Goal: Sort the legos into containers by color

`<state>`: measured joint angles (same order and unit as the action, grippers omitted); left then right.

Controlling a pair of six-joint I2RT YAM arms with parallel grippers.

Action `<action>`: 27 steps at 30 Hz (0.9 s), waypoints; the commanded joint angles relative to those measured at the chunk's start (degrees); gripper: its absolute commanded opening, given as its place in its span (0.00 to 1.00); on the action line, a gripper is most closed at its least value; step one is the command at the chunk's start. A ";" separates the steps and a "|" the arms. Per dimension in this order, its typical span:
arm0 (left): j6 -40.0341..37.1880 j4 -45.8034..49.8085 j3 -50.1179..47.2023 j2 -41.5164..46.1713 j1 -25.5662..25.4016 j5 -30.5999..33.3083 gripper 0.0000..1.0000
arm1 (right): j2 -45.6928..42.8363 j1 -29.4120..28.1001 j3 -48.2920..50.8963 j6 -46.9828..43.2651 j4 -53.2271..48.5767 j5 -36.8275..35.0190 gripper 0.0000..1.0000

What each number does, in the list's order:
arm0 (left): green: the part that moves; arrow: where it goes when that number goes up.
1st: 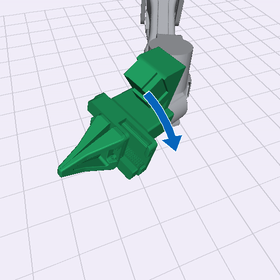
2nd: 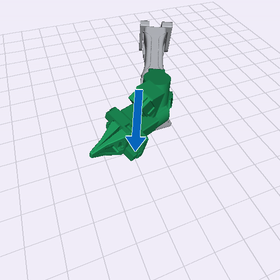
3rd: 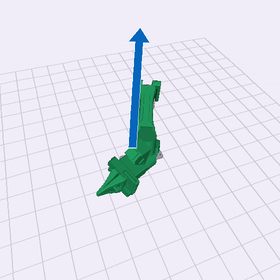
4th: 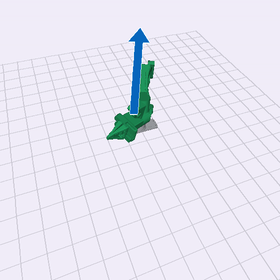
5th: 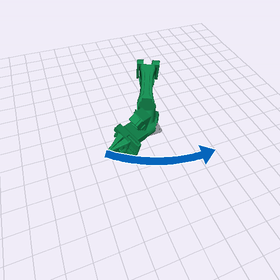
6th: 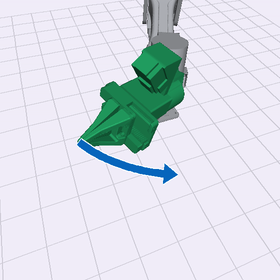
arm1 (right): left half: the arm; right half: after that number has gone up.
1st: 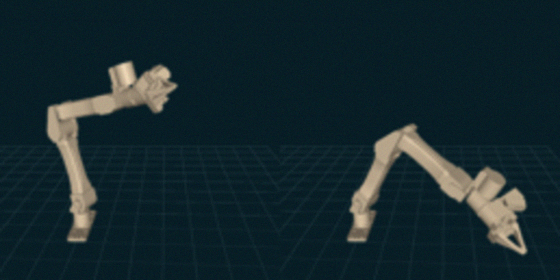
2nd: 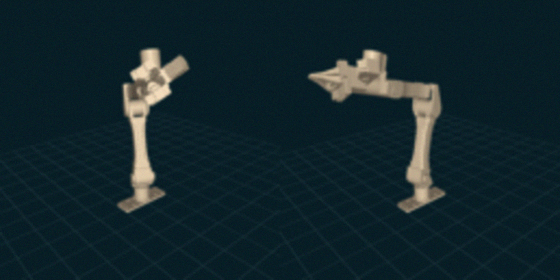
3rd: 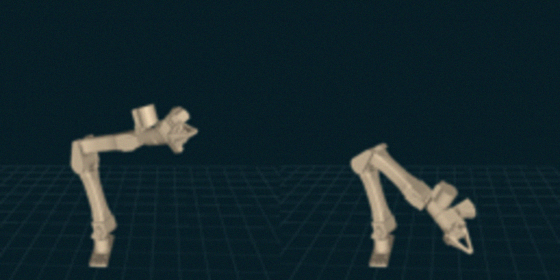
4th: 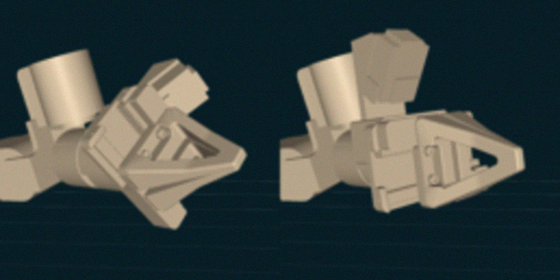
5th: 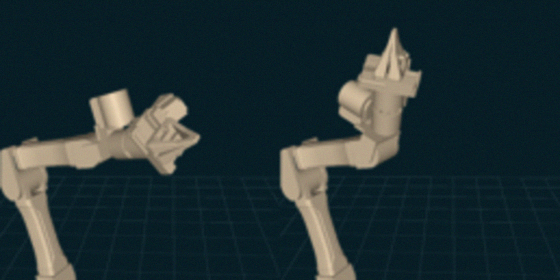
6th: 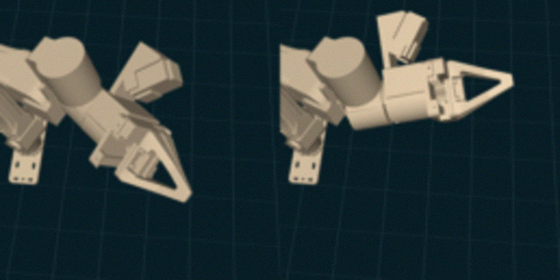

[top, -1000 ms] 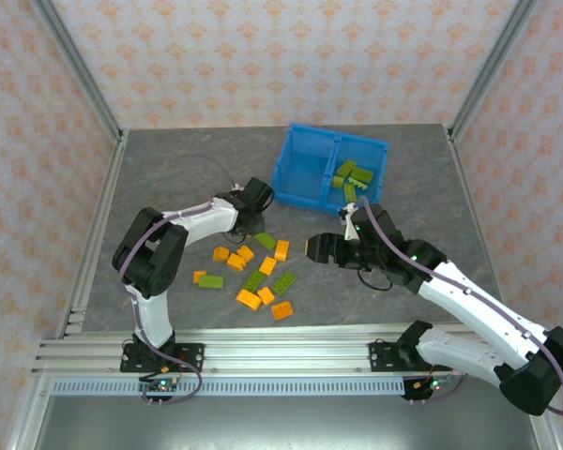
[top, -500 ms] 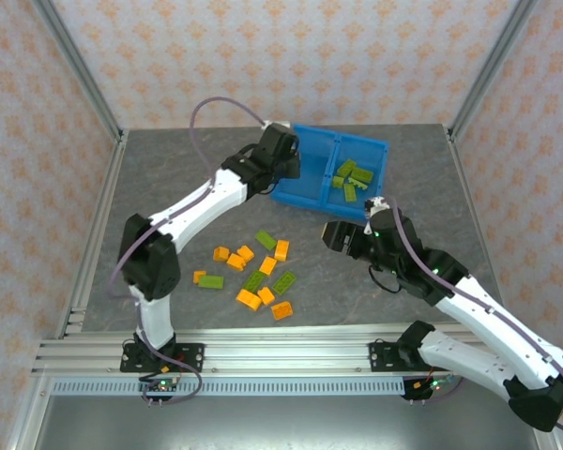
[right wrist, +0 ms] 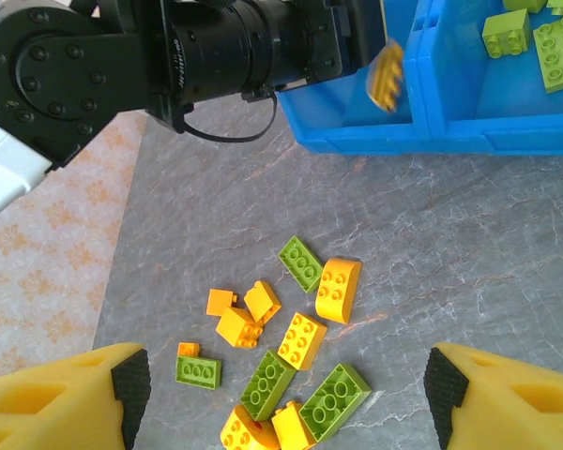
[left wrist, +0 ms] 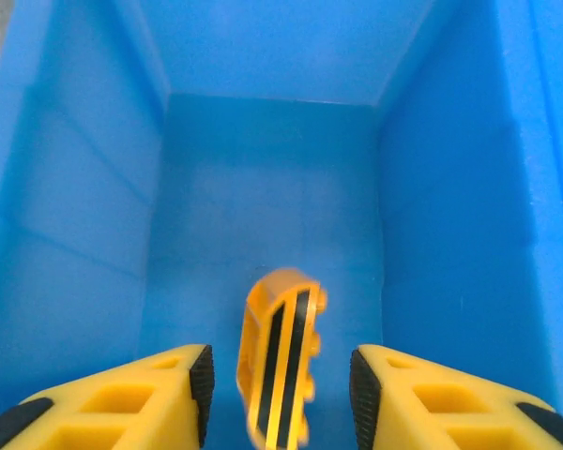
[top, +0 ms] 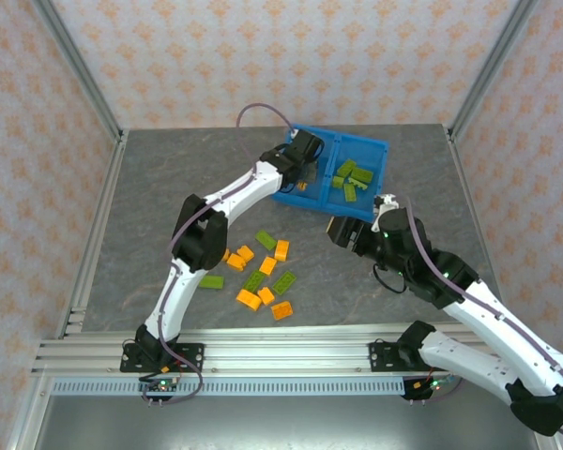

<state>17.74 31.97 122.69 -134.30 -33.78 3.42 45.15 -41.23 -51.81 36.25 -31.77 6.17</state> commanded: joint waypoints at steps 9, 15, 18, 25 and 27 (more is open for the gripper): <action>0.85 2.58 -14.43 26.93 -3.29 -2.19 0.60 | -0.32 -0.35 0.23 0.63 -1.54 -2.15 0.79; 7.87 1.23 -38.88 43.41 -6.06 -4.78 0.59 | -0.32 -0.34 3.69 -0.67 -0.42 -0.49 0.81; 11.01 0.44 -48.32 46.72 -9.11 -3.50 0.58 | -0.32 -0.34 5.61 -0.15 0.25 -0.84 0.82; 14.15 -6.25 -60.35 43.56 -11.39 -5.35 0.59 | 0.53 -0.34 7.54 1.27 1.07 -0.87 0.82; 13.48 -7.81 -60.04 41.22 -11.45 -6.47 0.59 | 0.98 -0.34 7.47 1.53 0.58 -0.88 0.82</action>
<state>29.82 29.65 62.24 -92.12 -45.39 -1.80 45.78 -41.23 -44.29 36.84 -31.83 5.78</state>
